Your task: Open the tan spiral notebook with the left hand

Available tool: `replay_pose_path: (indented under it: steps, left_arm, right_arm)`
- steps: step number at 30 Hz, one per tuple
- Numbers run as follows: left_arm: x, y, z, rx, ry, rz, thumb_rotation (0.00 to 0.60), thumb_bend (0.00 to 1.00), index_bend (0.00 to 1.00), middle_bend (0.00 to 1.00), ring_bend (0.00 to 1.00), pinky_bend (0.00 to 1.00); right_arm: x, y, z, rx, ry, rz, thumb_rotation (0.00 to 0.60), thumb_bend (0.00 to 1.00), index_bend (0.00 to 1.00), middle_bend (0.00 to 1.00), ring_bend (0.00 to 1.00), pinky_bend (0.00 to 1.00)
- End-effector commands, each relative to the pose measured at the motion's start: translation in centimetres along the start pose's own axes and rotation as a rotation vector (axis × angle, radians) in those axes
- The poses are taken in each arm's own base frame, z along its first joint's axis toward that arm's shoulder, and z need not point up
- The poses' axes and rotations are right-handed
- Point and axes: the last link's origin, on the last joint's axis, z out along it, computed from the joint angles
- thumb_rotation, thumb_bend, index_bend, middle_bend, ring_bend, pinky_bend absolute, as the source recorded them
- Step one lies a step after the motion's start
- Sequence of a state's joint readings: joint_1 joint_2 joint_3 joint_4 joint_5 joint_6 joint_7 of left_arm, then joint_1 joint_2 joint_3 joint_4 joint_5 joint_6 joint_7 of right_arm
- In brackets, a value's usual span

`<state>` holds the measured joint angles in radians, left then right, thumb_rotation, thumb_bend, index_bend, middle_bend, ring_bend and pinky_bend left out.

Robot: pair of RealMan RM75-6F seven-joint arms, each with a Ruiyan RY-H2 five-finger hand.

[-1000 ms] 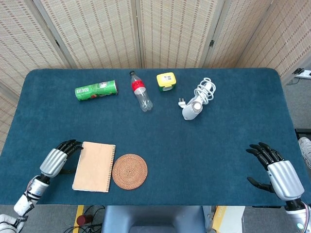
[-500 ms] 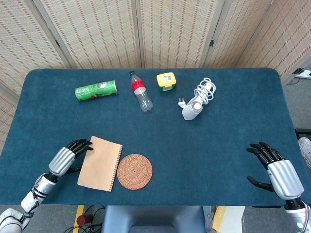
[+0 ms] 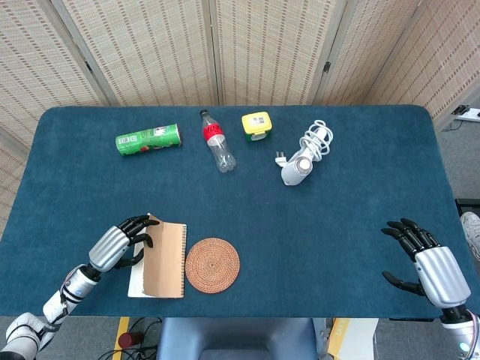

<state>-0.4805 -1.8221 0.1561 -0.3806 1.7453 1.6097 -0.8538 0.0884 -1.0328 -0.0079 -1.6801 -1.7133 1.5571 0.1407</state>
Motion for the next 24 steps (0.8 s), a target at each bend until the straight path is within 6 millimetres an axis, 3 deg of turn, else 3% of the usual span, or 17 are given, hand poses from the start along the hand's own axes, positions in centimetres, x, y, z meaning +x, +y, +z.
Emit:
replay_pose_path:
  steps: [1,12,24]
  left_arm:
    - [0.0,0.7,1.1,-0.027,-0.005,0.011,0.6,0.59,0.62,0.22,0.14,0.24]
    - [0.8,3.0,3.3,-0.053,-0.013,0.021,0.6,0.62,0.66,0.22,0.14,0.24]
    - [-0.1,8.7,7.8,-0.05,-0.072,-0.031,0.6,0.62,0.65,0.22,0.14,0.24]
  right_arm:
    - [0.0,0.1,0.0,0.0,0.001,0.003,0.6,0.19,0.2,0.21,0.11,0.22]
    - [-0.1,0.7,-0.3,-0.007,0.009,0.012,0.6,0.19,0.2,0.21,0.11,0.22]
    - [0.0,1.0,-0.5,-0.006,0.018,0.021,0.6,0.19,0.2,0.21,0.11,0.22]
